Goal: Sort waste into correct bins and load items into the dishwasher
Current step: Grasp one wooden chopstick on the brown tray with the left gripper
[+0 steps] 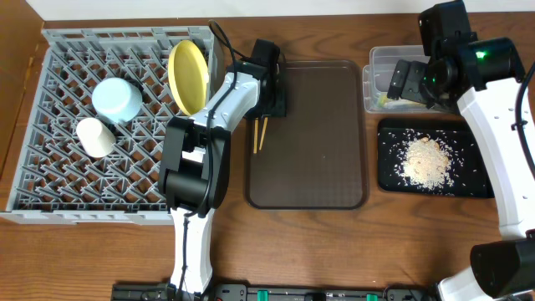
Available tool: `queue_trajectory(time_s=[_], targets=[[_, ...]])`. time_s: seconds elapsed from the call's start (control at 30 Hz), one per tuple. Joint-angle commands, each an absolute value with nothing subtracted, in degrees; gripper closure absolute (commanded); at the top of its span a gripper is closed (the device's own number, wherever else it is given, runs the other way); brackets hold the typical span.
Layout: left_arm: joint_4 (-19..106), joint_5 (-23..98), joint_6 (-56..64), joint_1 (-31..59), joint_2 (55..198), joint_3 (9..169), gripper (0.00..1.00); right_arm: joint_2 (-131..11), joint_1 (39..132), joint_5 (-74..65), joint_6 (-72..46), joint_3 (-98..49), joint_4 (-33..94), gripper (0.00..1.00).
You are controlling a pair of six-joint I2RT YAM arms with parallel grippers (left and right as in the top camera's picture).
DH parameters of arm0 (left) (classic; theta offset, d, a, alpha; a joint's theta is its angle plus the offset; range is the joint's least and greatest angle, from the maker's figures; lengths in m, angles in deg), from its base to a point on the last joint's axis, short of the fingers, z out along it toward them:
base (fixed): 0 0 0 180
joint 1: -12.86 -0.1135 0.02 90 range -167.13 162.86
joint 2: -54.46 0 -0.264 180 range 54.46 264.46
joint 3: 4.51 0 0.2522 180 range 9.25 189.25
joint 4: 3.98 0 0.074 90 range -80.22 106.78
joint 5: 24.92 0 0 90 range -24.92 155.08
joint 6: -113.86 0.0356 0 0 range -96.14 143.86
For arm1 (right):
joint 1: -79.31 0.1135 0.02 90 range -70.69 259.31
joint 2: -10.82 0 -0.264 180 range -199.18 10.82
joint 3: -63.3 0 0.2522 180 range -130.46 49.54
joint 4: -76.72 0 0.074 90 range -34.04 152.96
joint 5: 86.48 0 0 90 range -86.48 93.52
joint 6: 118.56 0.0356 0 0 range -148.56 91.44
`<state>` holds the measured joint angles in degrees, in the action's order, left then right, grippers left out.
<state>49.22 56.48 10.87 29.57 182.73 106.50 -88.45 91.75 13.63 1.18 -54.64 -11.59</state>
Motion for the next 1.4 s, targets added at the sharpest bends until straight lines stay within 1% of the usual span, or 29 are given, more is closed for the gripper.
queue_trajectory(time_s=[0.0, 0.07, 0.2, 0.3, 0.5, 0.63, 0.7, 0.9, 1.23, 1.27, 1.33, 1.37], targets=[[49.31, 56.92, 11.70, 29.66, 183.96, 105.54, 0.57, -87.88, 91.69, 14.20, 1.60, -54.86, -11.61, 0.01], [49.22, 56.92, 11.70, 29.71, 184.11, 104.29, 0.65, -87.88, 91.71, 14.20, 1.60, -54.86, -11.61, 0.01], [47.14, 56.96, 11.48, 29.71, 184.17, 100.53, 0.73, -87.88, 91.69, 14.20, 1.60, -54.86, -11.61, 0.01], [45.00, 56.99, 10.41, 29.68, 184.17, 98.24, 0.74, -87.88, 91.71, 14.20, 1.60, -54.86, -11.61, 0.01], [44.83, 56.96, 10.15, 29.60, 184.17, 98.24, 0.75, -87.88, 91.69, 14.20, 1.60, -54.86, -11.61, 0.01], [44.83, 57.44, 7.48, 29.73, 184.55, 98.11, 0.75, -87.88, 91.69, 14.20, 1.60, -54.86, -11.61, 0.01], [44.85, 59.32, 5.65, 29.95, 184.59, 97.87, 0.75, -87.88, 91.69, 14.20, 1.62, -54.86, -11.61, 0.01], [47.43, 67.61, 5.56, 30.65, 184.59, 97.41, 0.75, -87.88, 91.69, 14.20, 1.62, -54.86, -11.61, 0.01], [47.58, 68.79, 5.58, 31.15, 184.61, 95.07, 0.75, -87.88, 91.69, 14.20, 1.60, -54.86, -11.61, 0.01], [46.86, 68.74, 5.56, 31.34, 184.66, 94.22, 0.75, -87.88, 91.69, 14.20, 1.60, -54.86, -11.61, 0.01], [46.55, 68.74, 5.56, 31.61, 184.68, 93.52, 0.81, -87.88, 91.69, 14.20, 1.60, -54.86, -11.61, 0.01], [46.55, 68.70, 5.56, 31.78, 184.68, 93.30, 0.87, -87.88, 91.69, 14.20, 1.60, -54.86, -11.61, 0.01]])
